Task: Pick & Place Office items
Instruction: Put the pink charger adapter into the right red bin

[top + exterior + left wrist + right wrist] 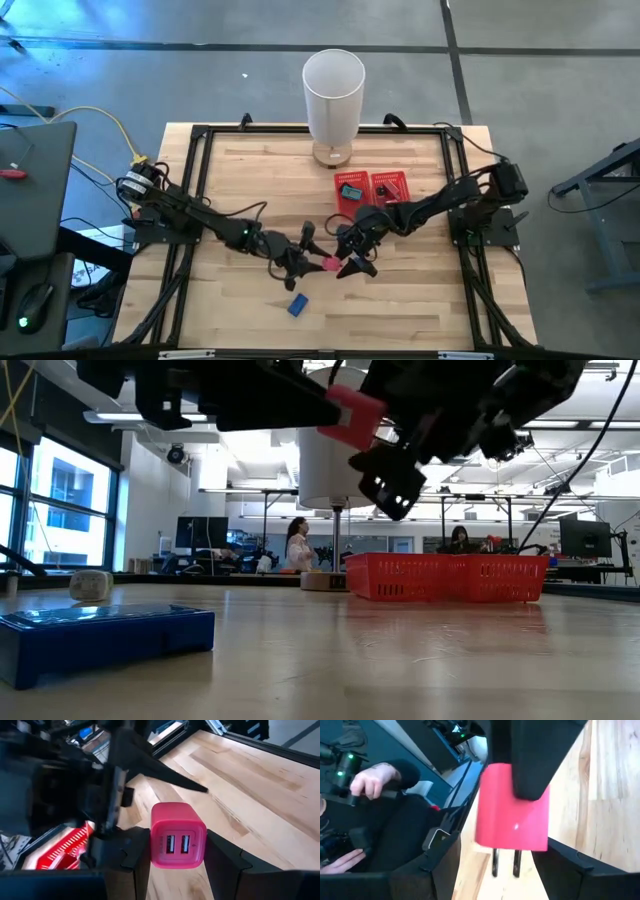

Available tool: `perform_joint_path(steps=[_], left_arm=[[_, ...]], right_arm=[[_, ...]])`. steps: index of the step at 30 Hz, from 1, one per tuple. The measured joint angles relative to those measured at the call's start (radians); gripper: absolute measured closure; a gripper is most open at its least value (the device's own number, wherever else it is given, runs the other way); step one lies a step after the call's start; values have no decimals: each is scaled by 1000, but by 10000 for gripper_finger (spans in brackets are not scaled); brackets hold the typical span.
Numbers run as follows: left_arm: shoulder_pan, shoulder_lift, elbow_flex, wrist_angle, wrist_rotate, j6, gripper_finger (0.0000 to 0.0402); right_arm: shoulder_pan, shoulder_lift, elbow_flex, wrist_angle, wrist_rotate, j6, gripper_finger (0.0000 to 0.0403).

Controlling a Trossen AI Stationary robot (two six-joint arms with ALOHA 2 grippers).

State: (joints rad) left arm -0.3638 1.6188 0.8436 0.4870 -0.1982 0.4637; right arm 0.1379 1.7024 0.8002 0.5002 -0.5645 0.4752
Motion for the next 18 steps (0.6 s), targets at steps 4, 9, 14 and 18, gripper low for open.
perform_joint_path(steps=[4,9,14,18], left_arm=[[3,0,0,5,0,-4,264],[6,0,0,1,18,-33,264],[6,0,0,5,51,-43,264],[6,0,0,0,53,-42,264]], right_arm=[[0,26,20,2,0,-5,176],[0,24,44,3,2,-56,176],[-1,24,63,-3,-27,-59,176],[-1,24,63,-6,-12,-96,179]])
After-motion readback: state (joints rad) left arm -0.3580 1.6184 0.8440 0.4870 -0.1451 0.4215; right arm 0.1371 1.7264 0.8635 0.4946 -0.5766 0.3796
